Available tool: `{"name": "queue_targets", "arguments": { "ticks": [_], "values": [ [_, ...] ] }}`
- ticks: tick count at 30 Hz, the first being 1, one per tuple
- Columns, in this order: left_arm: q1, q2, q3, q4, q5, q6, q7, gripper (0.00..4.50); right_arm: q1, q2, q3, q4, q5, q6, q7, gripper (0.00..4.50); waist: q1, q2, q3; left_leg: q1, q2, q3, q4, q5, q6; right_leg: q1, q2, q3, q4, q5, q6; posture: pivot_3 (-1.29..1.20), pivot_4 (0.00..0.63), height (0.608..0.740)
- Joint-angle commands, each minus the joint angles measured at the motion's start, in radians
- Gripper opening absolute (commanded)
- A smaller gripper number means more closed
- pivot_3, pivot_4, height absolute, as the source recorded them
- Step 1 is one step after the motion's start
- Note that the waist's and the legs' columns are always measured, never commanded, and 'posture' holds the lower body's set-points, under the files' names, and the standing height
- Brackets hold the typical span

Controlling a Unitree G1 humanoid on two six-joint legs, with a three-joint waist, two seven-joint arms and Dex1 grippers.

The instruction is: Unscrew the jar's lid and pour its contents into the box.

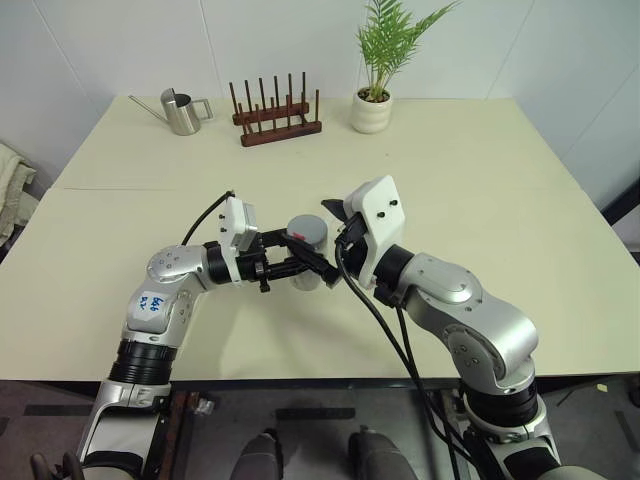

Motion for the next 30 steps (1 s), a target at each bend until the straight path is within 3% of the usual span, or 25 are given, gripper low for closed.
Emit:
{"name": "queue_targets", "arguments": {
  "ticks": [1, 3, 5, 10, 19, 30],
  "values": [
    [-0.002, -0.001, 0.012, -0.04, -0.006, -0.021, -0.002, 2.0, 0.0, 0.0, -0.014, -0.029, 0.006, -0.02, 0.012, 4.5, 0.0, 0.0, 0.0, 0.0, 0.0, 0.0, 0.0, 0.0, 0.0, 0.0, 0.0, 0.0, 0.0, 0.0, 0.0, 0.0, 0.15, 0.74],
    [-0.006, -0.002, 0.012, -0.035, -0.003, -0.025, -0.001, 2.0, 0.0, 0.002, -0.014, -0.029, 0.002, -0.025, 0.012, 4.5, 0.0, 0.0, 0.0, 0.0, 0.0, 0.0, 0.0, 0.0, 0.0, 0.0, 0.0, 0.0, 0.0, 0.0, 0.0, 0.0, 0.15, 0.74],
    [-0.007, -0.003, 0.011, -0.033, -0.003, -0.028, -0.001, 2.0, 0.001, 0.007, -0.018, -0.032, 0.006, -0.024, 0.011, 4.1, 0.0, 0.0, 0.0, 0.0, 0.0, 0.0, 0.0, 0.0, 0.0, 0.0, 0.0, 0.0, 0.0, 0.0, 0.0, 0.0, 0.15, 0.74],
    [-0.01, -0.003, 0.011, -0.03, -0.002, -0.033, -0.002, 2.0, 0.006, 0.004, -0.015, -0.051, 0.034, -0.012, 0.038, 2.56, 0.0, 0.0, 0.0, 0.0, 0.0, 0.0, 0.0, 0.0, 0.0, 0.0, 0.0, 0.0, 0.0, 0.0, 0.0, 0.0, 0.15, 0.74],
    [-0.029, 0.004, 0.012, -0.027, -0.043, -0.008, -0.075, 2.0, -0.011, -0.033, -0.011, -0.052, 0.112, -0.052, 0.182, 2.55, 0.0, 0.0, 0.0, 0.0, 0.0, 0.0, 0.0, 0.0, 0.0, 0.0, 0.0, 0.0, -0.001, 0.0, 0.0, 0.0, 0.15, 0.74],
    [-0.099, 0.065, 0.018, 0.022, -0.114, 0.064, -0.281, 2.0, -0.087, -0.127, -0.017, 0.063, 0.218, -0.159, 0.535, 2.55, 0.0, 0.0, 0.0, 0.0, 0.0, 0.0, 0.0, 0.0, 0.0, 0.0, 0.0, 0.0, -0.001, 0.0, 0.0, 0.0, 0.15, 0.74]
  ]
}}
